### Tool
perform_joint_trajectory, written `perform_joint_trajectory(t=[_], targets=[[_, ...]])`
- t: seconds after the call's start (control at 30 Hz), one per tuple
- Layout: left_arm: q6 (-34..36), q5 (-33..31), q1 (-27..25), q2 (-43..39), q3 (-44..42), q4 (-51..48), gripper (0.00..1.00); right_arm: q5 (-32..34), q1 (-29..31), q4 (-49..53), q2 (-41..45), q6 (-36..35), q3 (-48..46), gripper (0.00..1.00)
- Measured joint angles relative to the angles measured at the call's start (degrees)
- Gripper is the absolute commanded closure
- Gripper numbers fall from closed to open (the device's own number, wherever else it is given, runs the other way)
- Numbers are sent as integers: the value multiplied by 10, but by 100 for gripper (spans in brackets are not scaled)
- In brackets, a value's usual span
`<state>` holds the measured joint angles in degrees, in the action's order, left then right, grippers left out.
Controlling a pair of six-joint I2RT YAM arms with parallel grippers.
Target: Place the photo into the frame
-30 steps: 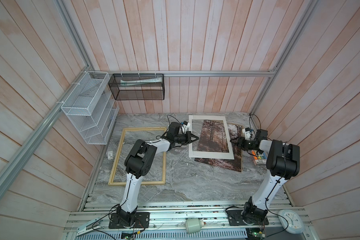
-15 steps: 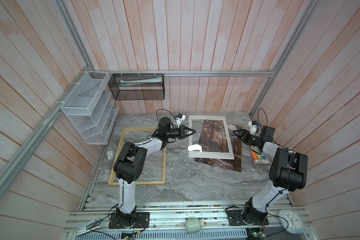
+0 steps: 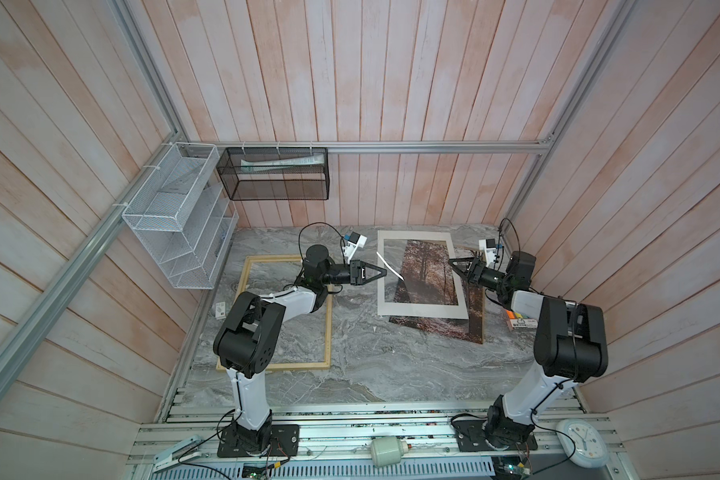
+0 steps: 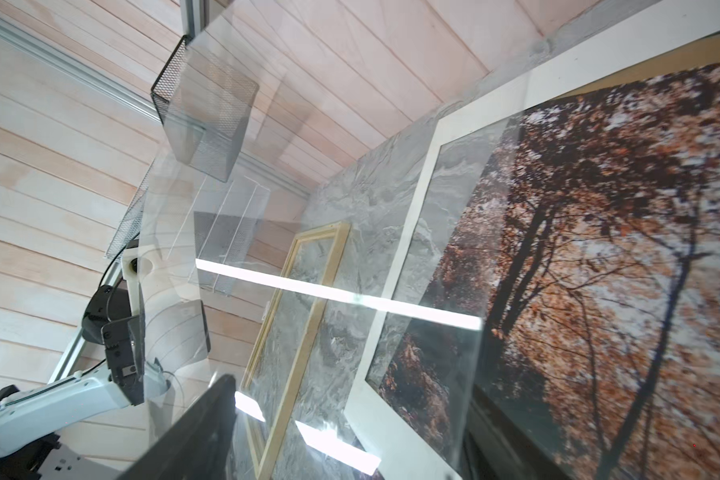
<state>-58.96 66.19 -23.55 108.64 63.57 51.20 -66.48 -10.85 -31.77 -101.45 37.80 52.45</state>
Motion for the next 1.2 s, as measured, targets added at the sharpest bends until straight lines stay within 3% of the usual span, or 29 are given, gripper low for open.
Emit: perform_joint_trajectory(t=[0.4,0.57,0.77,1.0,1.2], targets=[[13,24,16,-9,-29,26,100,-56,13,-266,0,196,-79,32],[24,35,38,-9,-38,24,100,-75,16,-317,12,235,-87,38],[68,57,48,-9,-37,-3,100,-94,25,-323,35,238,-87,45],[173,73,58,-13,-26,-93,100,-106,31,-247,77,185,-93,51],[208,88,75,-16,-26,-134,100,-110,40,-213,101,163,-104,59]])
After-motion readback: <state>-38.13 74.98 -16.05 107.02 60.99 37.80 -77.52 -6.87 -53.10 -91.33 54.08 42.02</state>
